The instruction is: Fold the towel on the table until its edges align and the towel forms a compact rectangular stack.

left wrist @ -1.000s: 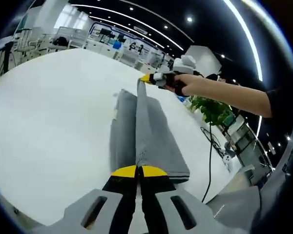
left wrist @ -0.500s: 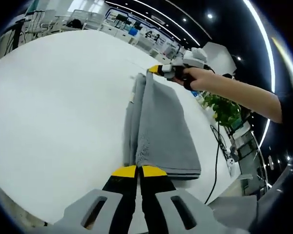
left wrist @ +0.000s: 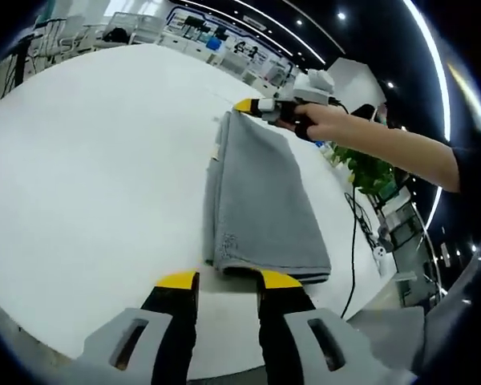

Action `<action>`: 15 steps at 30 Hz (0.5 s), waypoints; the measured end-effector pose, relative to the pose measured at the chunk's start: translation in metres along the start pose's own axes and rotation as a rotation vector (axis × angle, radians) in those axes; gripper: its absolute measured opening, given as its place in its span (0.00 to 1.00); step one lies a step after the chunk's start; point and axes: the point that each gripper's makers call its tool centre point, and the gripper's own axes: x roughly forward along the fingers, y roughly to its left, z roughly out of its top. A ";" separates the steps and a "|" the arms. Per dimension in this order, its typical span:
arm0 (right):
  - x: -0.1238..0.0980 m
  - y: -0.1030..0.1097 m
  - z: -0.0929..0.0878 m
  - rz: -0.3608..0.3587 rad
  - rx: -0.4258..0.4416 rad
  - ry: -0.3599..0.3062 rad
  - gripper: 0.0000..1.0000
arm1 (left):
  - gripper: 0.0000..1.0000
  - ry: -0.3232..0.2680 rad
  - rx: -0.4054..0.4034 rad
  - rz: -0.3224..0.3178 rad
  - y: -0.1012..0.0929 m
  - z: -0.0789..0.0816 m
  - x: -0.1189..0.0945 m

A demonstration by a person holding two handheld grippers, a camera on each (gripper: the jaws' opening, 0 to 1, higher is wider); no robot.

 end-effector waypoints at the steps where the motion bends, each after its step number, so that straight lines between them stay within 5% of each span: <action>1: -0.002 -0.002 0.000 -0.002 0.003 0.000 0.17 | 0.34 0.001 0.010 -0.012 -0.003 0.001 0.000; 8: -0.024 -0.019 0.000 -0.003 -0.013 -0.005 0.19 | 0.41 -0.080 0.052 -0.037 -0.006 0.021 0.004; 15: -0.043 -0.044 0.004 -0.017 0.021 -0.038 0.25 | 0.41 -0.068 0.126 -0.012 0.000 0.028 0.008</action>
